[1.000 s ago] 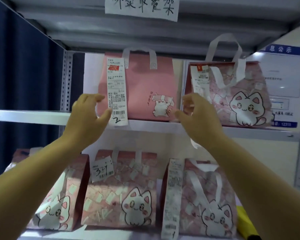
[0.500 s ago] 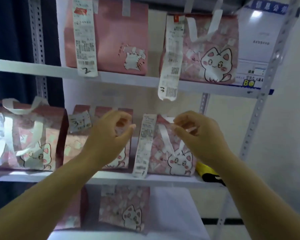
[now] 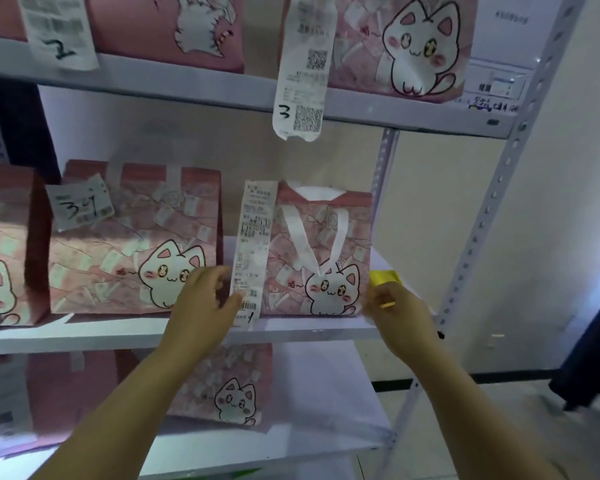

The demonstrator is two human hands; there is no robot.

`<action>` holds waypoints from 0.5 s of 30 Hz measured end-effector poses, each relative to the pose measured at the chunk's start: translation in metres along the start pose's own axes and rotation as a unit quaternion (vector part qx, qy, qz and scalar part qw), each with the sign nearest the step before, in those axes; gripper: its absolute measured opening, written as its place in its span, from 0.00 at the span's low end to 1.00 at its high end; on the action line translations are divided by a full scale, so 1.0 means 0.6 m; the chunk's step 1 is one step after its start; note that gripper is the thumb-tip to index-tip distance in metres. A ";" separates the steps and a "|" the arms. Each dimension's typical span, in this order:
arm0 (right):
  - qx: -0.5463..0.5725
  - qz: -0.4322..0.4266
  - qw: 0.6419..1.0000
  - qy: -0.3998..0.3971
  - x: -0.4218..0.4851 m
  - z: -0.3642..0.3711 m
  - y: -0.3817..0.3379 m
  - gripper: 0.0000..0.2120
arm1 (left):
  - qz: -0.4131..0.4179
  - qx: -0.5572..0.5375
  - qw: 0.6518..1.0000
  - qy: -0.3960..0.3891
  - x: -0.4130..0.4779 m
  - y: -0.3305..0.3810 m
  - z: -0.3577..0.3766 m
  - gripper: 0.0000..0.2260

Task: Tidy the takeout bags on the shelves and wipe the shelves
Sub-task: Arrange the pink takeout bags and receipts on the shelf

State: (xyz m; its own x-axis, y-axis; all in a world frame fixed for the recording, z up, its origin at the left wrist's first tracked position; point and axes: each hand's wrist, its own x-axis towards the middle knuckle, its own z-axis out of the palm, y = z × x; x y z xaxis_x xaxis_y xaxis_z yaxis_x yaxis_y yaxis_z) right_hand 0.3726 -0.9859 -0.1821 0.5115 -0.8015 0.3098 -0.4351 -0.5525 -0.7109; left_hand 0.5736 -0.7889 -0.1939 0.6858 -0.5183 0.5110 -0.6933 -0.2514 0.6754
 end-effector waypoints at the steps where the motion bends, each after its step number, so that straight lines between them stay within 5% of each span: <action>1: 0.007 0.014 1.000 0.006 0.010 0.008 0.007 0.03 | 0.001 0.006 1.000 0.007 0.010 -0.004 0.005 0.20; 6: 0.034 0.036 0.997 0.057 0.059 0.038 0.017 0.15 | -0.018 0.002 1.000 0.012 0.051 -0.014 0.038 0.27; 15: 0.055 0.012 0.998 0.042 0.097 0.078 0.029 0.03 | -0.019 -0.050 0.998 0.028 0.056 -0.030 0.082 0.13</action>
State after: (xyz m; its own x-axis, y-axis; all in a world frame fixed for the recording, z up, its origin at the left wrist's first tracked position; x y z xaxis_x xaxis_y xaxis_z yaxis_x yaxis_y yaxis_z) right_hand 0.4296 -1.0317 -0.2059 0.4355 -0.8333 0.3405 -0.3611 -0.5082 -0.7818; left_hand 0.5980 -0.8422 -0.2149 0.7237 -0.4637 0.5111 -0.6436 -0.1860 0.7424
